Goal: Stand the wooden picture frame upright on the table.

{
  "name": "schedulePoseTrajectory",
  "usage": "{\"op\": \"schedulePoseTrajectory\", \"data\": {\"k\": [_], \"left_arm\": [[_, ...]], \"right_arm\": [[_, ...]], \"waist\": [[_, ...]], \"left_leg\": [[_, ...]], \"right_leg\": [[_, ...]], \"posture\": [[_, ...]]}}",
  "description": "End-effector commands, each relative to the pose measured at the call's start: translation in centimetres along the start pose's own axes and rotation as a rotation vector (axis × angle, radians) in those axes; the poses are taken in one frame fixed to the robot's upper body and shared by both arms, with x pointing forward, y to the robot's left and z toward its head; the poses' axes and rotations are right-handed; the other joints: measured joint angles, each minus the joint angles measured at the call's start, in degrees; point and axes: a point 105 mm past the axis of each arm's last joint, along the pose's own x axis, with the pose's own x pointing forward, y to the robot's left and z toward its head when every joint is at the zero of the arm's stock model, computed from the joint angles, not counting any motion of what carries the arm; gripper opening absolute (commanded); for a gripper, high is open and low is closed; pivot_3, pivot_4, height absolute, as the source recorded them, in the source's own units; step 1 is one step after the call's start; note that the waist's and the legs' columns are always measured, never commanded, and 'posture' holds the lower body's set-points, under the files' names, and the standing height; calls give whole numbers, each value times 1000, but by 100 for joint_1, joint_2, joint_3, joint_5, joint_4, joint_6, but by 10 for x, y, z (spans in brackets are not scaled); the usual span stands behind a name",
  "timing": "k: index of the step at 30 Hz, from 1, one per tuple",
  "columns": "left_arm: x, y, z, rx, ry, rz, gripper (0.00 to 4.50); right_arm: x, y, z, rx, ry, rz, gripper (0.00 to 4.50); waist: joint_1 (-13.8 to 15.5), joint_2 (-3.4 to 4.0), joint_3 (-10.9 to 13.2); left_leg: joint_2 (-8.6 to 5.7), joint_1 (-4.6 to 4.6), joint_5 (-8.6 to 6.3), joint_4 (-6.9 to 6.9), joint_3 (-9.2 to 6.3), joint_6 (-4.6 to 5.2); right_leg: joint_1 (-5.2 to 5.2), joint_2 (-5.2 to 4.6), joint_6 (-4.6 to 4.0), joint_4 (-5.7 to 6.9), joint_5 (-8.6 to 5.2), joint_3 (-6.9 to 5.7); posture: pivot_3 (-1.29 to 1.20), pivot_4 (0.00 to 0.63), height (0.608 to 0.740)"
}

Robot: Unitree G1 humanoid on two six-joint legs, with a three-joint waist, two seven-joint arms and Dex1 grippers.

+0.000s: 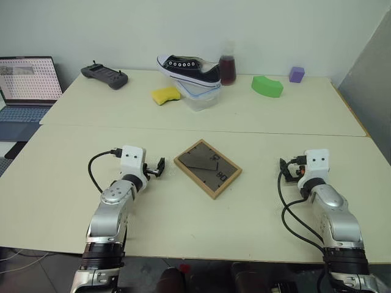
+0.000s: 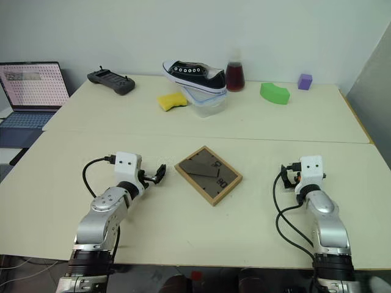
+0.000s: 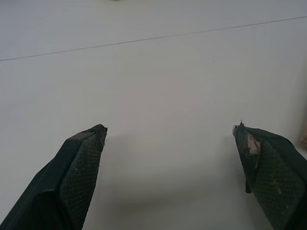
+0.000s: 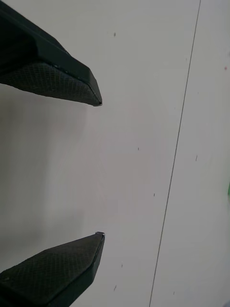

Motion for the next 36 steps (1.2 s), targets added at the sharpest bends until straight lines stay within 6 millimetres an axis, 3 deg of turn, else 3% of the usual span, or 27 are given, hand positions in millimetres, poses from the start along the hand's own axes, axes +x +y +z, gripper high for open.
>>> {"op": "schedulePoseTrajectory", "data": {"k": [1, 6, 10, 14, 16, 19, 23, 28, 31, 36], "left_arm": [[1, 9, 10, 18, -37, 23, 4500], [-1, 2, 25, -13, -62, -65, 4500], [-13, 6, 47, 55, -62, -237, 4500], [-29, 5, 62, 159, -21, -462, 3765], [-36, 3, 63, 190, 15, -556, 3290], [-40, 2, 62, 237, 52, -621, 2616], [-37, -9, 57, 266, 63, -640, 1663], [-32, -33, 40, 250, 60, -636, 567], [-31, -43, 28, 242, 70, -624, 48], [-12, -53, 11, 227, 89, -554, 48]], "right_arm": [[3, 3, 22, -36, -72, 21, 4464], [7, 11, 37, -32, -103, 110, 4464], [3, 29, 66, -99, -128, 411, 4464], [-10, 46, 75, -219, -47, 790, 3688], [-7, 45, 75, -280, -12, 862, 3175], [4, 45, 75, -343, 7, 903, 2358], [26, 59, 79, -357, -26, 895, 1300], [46, 65, 59, -370, 13, 808, 94], [46, 73, 57, -357, -5, 825, 0], [34, 100, 40, -366, 9, 882, 0]], "waist": [[3, 0, 0], [7, 0, 0], [-16, 2, 7], [-17, 7, 8], [-22, 6, 10], [-22, 6, 10], [-28, 4, 12], [-16, 4, 11], [-10, 5, 11], [3, 5, 10]], "left_leg": [[0, 0, 0, 0, 0, 0], [-1, -3, 0, 0, 0, 0], [0, -1, 0, -1, -1, 0], [1, 2, -1, -4, -3, 1], [2, 6, -1, -3, -3, 2], [2, 5, -2, -4, -1, 3], [2, 2, -2, 0, 2, 3], [4, -4, -1, -1, -1, 2], [1, -9, -1, 2, 2, 1], [2, -3, -1, 3, -1, 2]], "right_leg": [[0, 0, 0, 0, 0, 0], [1, -2, 0, -4, 0, -1], [-1, 0, 0, -1, 0, -2], [2, 3, 0, -6, 0, -6], [8, 4, -1, -9, -1, -7], [7, 3, -1, -14, -1, -6], [2, 3, -1, -11, -1, -3], [-3, 2, -2, -11, -1, -6], [-8, -5, -1, -9, 0, -4], [-5, -3, -1, 1, 0, -6]], "posture": [[0, 150, 740], [0, 150, 740], [0, 150, 740], [0, 150, 740], [0, 150, 740], [0, 150, 740], [0, 150, 740], [0, 150, 740], [0, 150, 740], [0, 150, 740]]}}
